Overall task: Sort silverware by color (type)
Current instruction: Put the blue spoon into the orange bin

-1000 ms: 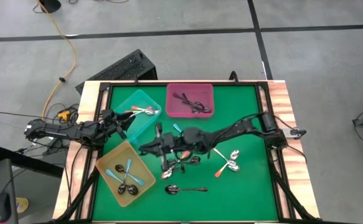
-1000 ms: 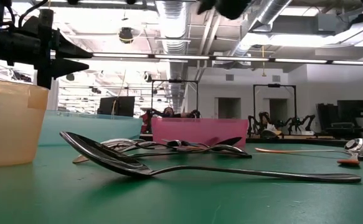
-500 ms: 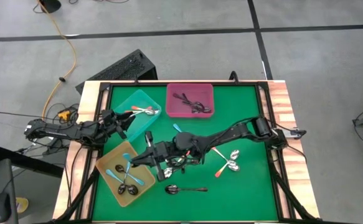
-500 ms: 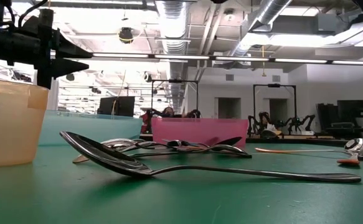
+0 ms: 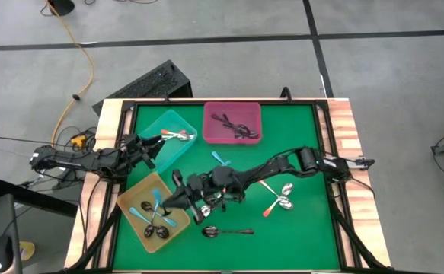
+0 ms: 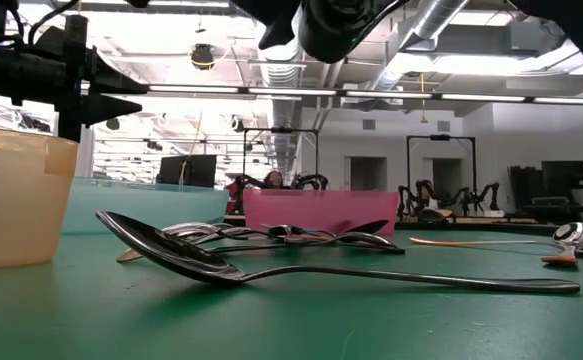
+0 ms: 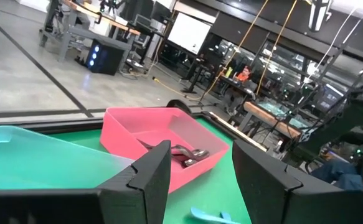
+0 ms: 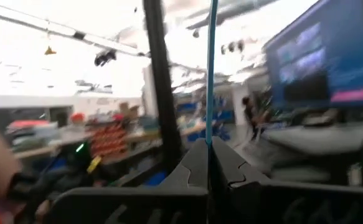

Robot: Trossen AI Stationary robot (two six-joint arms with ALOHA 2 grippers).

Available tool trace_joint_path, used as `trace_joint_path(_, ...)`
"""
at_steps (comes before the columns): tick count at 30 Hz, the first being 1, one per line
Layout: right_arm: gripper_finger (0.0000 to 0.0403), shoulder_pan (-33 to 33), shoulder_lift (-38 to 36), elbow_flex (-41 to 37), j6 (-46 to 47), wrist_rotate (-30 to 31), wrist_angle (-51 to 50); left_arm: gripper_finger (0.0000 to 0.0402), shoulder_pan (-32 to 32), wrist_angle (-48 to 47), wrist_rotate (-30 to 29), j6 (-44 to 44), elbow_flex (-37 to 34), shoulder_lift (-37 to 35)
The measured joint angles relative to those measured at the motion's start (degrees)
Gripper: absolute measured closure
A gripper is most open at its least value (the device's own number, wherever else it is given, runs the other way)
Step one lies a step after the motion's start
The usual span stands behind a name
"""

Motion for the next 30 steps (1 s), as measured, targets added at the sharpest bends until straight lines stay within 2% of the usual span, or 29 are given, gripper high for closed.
trace_joint_path(5,0.0394,-1.2,3.2,0.7,3.8,0.0,0.4,0.0243,0.0,-0.1,-0.2,0.5,0.0,0.0)
trace_joint_path(9,0.0394,-1.7,7.1,3.0,9.0,-3.4,4.0,0.0243,0.0,-0.2,-0.3,0.6,0.0,0.0)
trace_joint_path(13,0.0394,-2.9,7.6,5.3,13.8,-4.7,4.6,0.0243,0.0,-0.3,-0.3,0.7,0.0,0.0)
trace_joint_path(30,0.0394,-1.9,7.7,5.2,11.8,-5.8,1.4,0.0243,0.0,-0.3,-1.1,0.7,0.0,0.0)
